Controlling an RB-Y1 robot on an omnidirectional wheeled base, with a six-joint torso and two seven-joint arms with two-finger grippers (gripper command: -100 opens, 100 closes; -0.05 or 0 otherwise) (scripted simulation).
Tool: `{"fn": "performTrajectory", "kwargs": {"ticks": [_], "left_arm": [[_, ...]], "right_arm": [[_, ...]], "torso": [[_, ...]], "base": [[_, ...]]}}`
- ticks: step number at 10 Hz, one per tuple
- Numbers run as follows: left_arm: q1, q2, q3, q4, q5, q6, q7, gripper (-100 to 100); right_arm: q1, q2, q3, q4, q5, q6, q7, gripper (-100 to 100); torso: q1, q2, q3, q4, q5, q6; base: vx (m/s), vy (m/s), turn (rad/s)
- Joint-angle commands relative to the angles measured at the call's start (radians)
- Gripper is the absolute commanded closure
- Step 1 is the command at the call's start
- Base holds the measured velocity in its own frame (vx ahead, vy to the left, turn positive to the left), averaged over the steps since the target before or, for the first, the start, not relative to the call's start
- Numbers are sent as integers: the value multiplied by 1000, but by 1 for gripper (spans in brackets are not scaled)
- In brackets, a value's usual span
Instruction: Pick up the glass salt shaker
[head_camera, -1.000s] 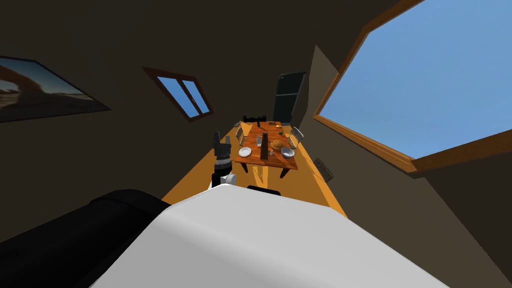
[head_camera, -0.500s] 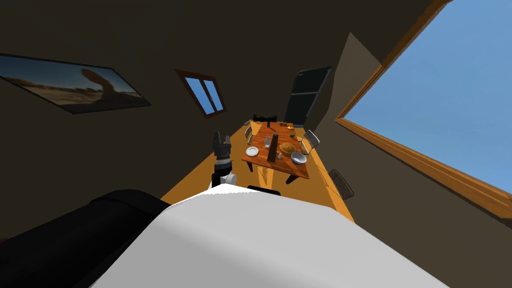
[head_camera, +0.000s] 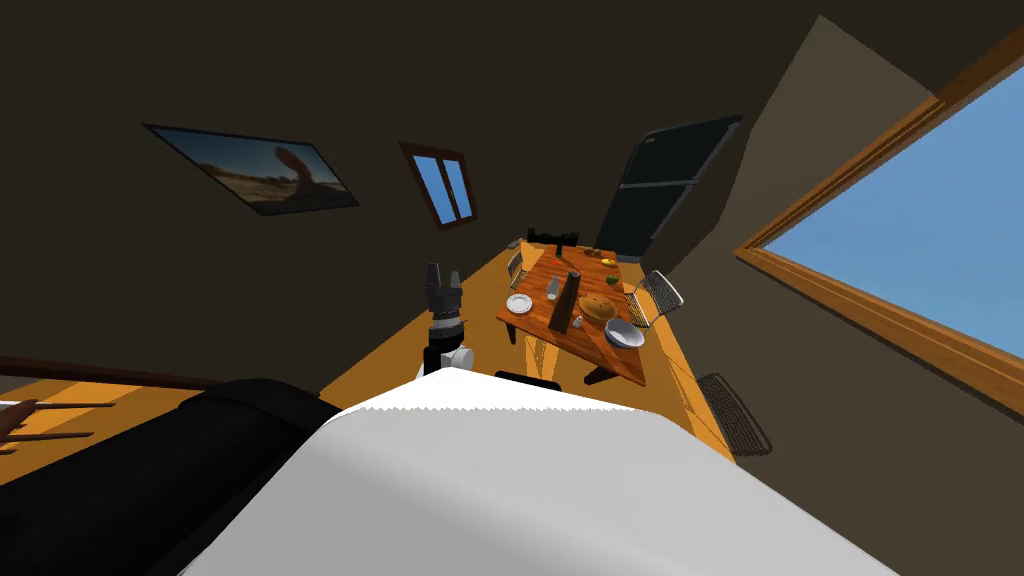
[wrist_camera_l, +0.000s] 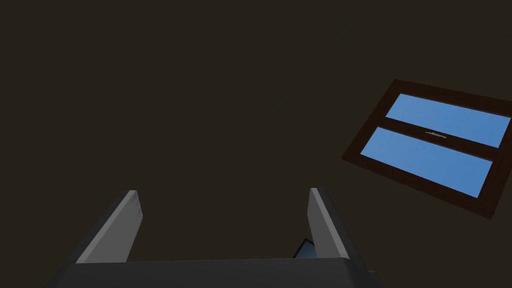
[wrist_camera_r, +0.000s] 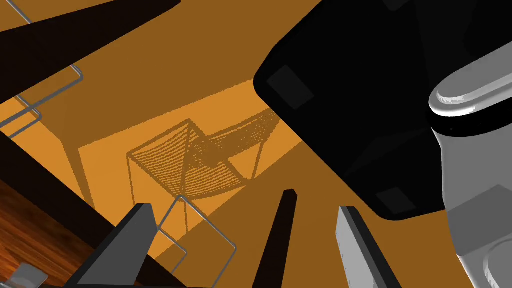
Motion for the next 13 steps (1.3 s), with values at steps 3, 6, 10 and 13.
{"fn": "performTrajectory", "kwargs": {"ticks": [3,6,10,13], "left_arm": [[0,0,0,0,0,0,0,0],[0,0,0,0,0,0,0,0],[0,0,0,0,0,0,0,0],[0,0,0,0,0,0,0,0]], "right_arm": [[-19,-16,34,76,42,22,73,-100],[-31,-35,65,111,57,42,117,-100],[-54,-71,125,178,85,80,197,-100],[-64,-88,152,209,99,98,240,-100]], "torso": [[-1,3,1,0,0,1],[-1,0,0,0,0,0],[-1,1,1,0,0,1],[-2,1,0,0,0,1]], "base": [[34,9,200],[51,6,321],[39,1,239],[47,-11,328]]}}
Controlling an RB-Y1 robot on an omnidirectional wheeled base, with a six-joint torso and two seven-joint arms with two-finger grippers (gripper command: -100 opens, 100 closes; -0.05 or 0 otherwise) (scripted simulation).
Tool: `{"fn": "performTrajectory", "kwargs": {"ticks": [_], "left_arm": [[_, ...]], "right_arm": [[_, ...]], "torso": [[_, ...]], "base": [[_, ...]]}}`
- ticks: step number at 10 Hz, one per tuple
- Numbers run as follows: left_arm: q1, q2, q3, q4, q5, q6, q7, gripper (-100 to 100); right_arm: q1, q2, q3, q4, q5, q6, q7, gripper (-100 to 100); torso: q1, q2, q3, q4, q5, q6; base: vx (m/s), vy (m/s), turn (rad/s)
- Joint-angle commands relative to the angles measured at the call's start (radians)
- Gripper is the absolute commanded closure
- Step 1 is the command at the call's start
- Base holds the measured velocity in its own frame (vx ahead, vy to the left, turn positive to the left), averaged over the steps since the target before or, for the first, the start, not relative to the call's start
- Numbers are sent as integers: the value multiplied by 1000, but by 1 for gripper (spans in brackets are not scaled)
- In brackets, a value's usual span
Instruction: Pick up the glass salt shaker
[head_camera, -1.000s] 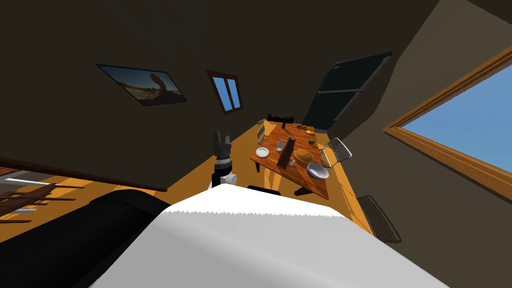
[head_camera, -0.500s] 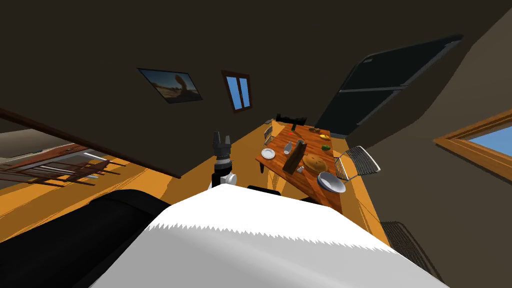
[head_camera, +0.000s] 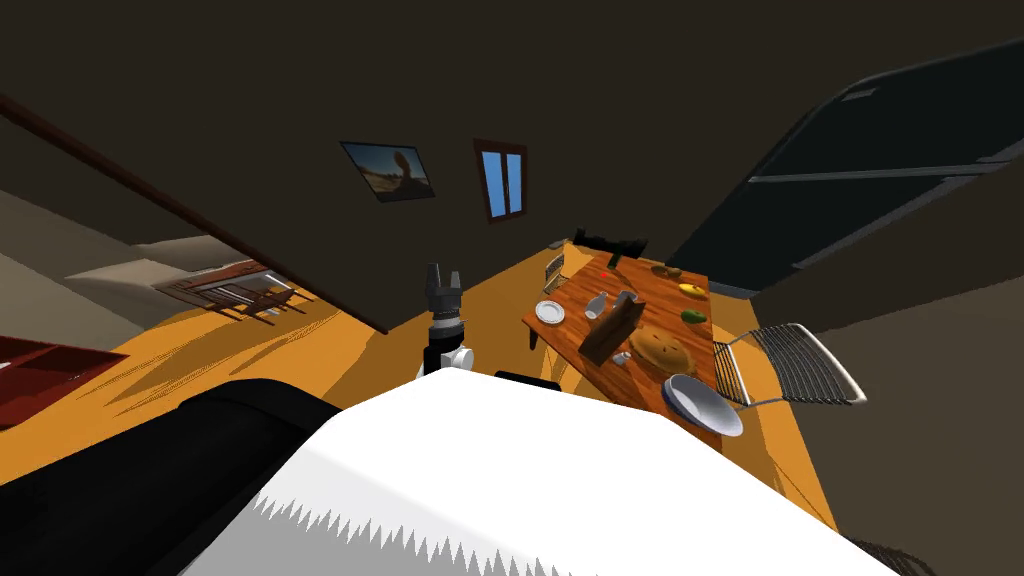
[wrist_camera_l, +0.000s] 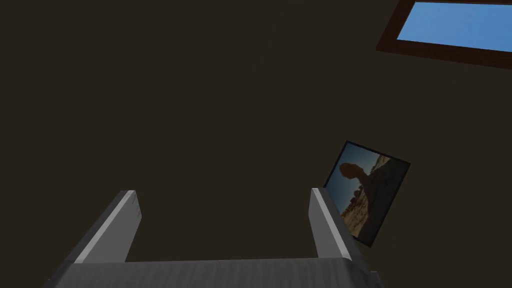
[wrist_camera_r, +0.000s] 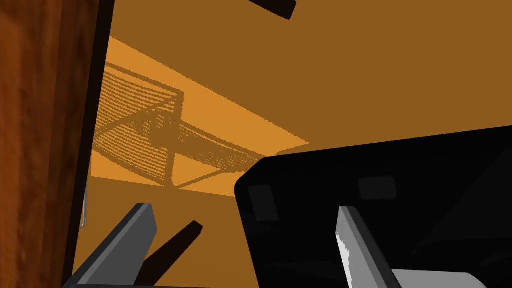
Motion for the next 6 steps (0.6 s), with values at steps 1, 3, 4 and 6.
{"fn": "performTrajectory", "kwargs": {"ticks": [1,3,4,6], "left_arm": [[0,0,0,0,0,0,0,0],[0,0,0,0,0,0,0,0],[0,0,0,0,0,0,0,0],[0,0,0,0,0,0,0,0]], "right_arm": [[-8,-19,28,34,21,18,39,-100],[-17,-34,52,62,34,33,73,-100],[-17,-34,52,52,34,33,73,-100],[-24,-47,74,91,46,47,105,-100]], "torso": [[0,0,0,0,0,0],[0,0,0,0,0,0],[0,0,0,0,0,0],[0,2,1,0,0,1]], "base": [[44,-14,423],[36,-18,328],[29,-25,249],[17,-10,185]]}}
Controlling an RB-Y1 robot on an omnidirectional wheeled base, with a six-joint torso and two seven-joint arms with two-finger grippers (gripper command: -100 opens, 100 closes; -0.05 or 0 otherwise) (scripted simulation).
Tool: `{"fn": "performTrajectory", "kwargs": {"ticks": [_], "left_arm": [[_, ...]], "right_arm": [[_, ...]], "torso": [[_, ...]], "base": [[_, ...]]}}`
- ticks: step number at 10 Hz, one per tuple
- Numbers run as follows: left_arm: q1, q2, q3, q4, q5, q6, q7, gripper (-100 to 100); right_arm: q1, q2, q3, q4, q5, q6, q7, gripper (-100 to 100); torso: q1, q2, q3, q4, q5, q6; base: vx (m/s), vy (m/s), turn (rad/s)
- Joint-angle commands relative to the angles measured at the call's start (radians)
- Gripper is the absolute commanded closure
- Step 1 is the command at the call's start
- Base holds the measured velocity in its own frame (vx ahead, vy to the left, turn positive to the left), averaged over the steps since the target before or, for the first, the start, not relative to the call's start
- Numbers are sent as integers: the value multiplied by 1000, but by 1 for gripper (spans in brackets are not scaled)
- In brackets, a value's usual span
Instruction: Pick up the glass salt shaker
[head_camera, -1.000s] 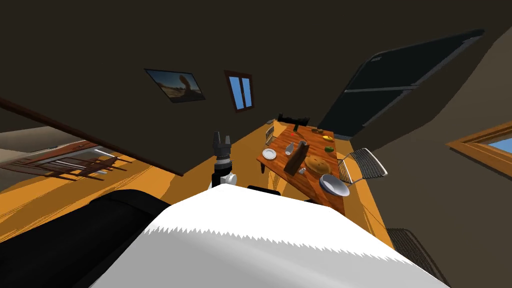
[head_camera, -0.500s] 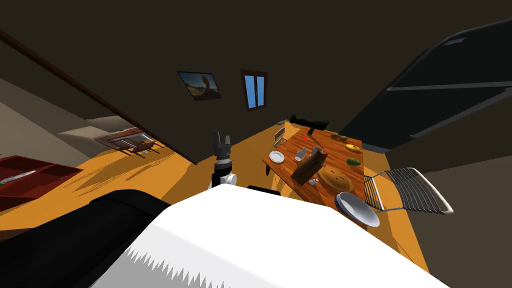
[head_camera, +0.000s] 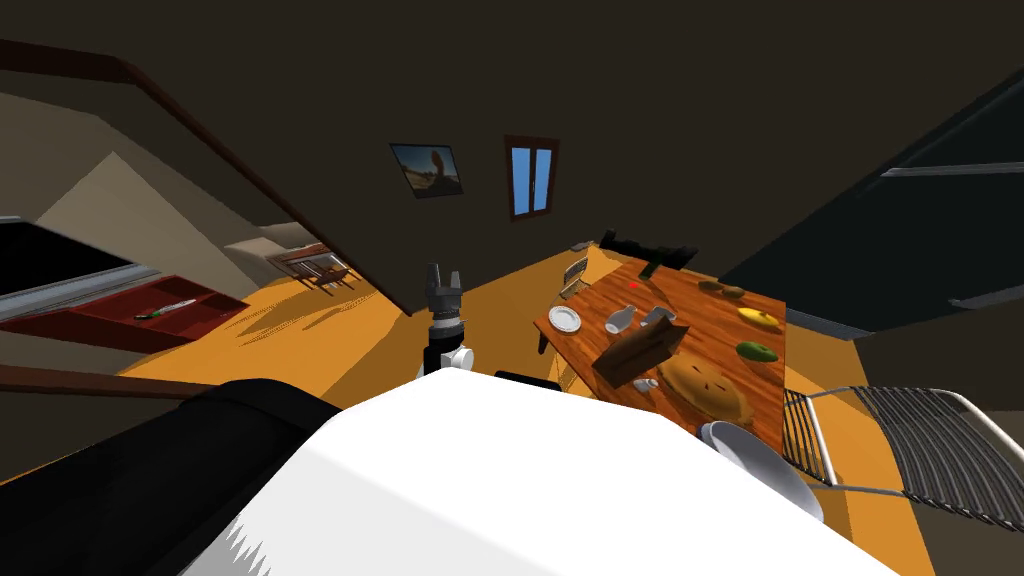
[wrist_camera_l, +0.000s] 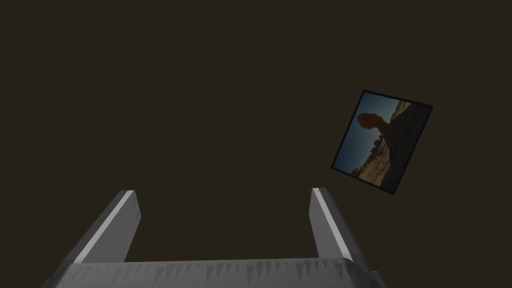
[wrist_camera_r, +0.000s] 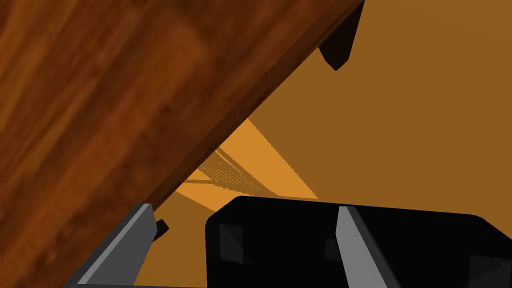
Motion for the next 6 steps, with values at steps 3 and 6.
{"fn": "performTrajectory", "kwargs": {"ticks": [3,6], "left_arm": [[0,0,0,0,0,0,0,0],[0,0,0,0,0,0,0,0]], "right_arm": [[-7,-20,30,35,18,23,46,-100],[-17,-39,62,83,39,44,93,-100]], "torso": [[-1,0,0,0,0,0],[-2,-1,-1,0,-1,1]], "base": [[24,-31,316],[25,-43,400]]}}
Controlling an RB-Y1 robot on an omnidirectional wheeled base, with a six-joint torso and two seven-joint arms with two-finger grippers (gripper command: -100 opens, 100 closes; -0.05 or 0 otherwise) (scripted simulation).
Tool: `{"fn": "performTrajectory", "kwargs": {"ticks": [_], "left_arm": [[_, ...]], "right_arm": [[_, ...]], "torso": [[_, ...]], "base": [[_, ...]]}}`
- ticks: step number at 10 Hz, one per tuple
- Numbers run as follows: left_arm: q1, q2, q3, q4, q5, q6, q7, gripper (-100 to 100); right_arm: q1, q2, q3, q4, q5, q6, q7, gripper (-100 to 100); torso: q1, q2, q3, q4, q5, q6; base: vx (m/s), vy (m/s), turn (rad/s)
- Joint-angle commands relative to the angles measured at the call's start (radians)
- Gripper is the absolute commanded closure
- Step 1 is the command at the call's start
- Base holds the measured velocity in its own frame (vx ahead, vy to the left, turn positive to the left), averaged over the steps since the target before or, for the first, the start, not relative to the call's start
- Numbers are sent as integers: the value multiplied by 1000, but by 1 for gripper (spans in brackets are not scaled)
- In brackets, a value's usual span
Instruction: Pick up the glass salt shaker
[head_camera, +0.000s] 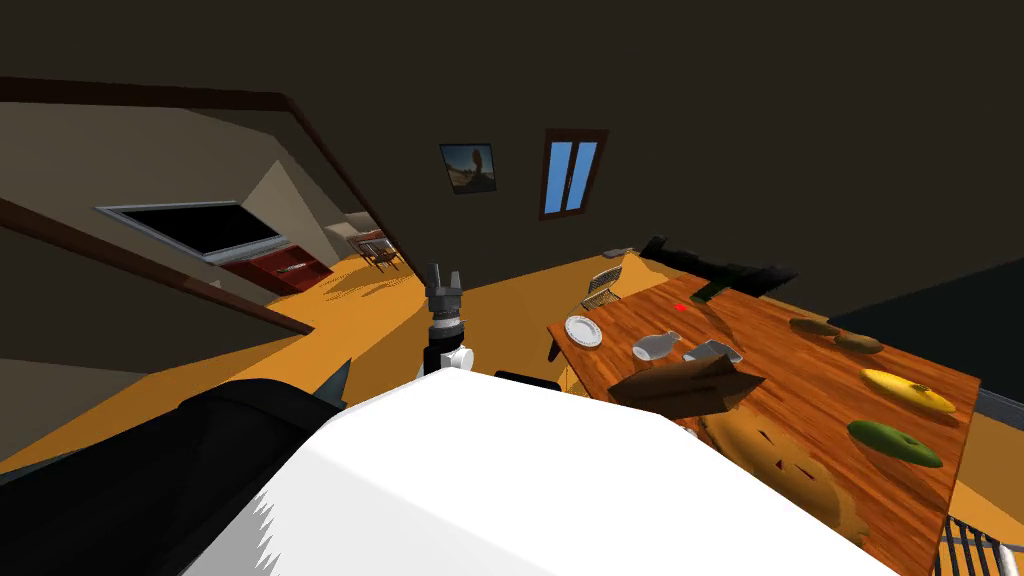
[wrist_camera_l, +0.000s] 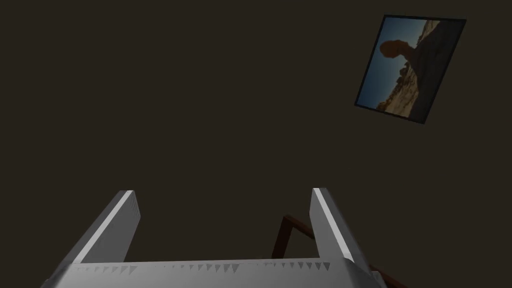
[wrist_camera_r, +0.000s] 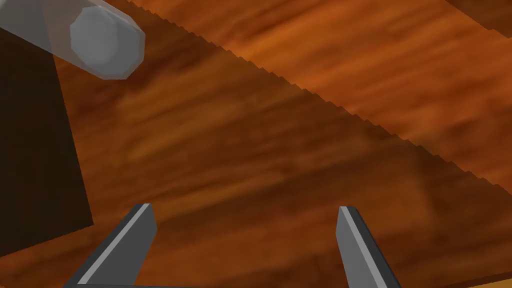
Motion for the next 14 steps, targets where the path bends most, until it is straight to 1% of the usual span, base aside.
{"fn": "performTrajectory", "kwargs": {"ticks": [1,2,4,5,8,9,10,11,14], "left_arm": [[0,0,0,0,0,0,0,0],[0,0,0,0,0,0,0,0],[0,0,0,0,0,0,0,0],[0,0,0,0,0,0,0,0],[0,0,0,0,0,0,0,0],[0,0,0,0,0,0,0,0],[0,0,0,0,0,0,0,0],[0,0,0,0,0,0,0,0],[0,0,0,0,0,0,0,0]], "right_arm": [[-5,-12,14,28,15,6,18,-100],[-5,-12,14,28,15,6,18,-100],[-11,-25,31,66,28,19,45,-100],[-11,-25,31,66,28,19,45,-100],[-10,-38,42,104,35,29,64,-100],[-17,-31,41,110,37,18,59,-100],[-17,-32,41,112,38,18,57,0],[-16,5,44,131,36,35,67,-100],[-13,68,49,162,32,63,83,-100]], "torso": [[0,0,0,0,0,0],[0,0,0,0,0,-1],[1,1,1,0,0,0],[-1,1,1,0,0,0],[-1,2,1,1,0,-1],[-2,2,2,1,0,-1],[0,1,1,1,0,0],[2,0,1,1,0,0],[-6,-3,-1,0,-1,0]], "base": [[8,-44,415],[2,-40,239],[-4,-52,434],[-5,-61,178],[-29,-60,271],[-19,-38,47],[-3,-7,-8],[30,-73,-4],[42,-134,3]]}}
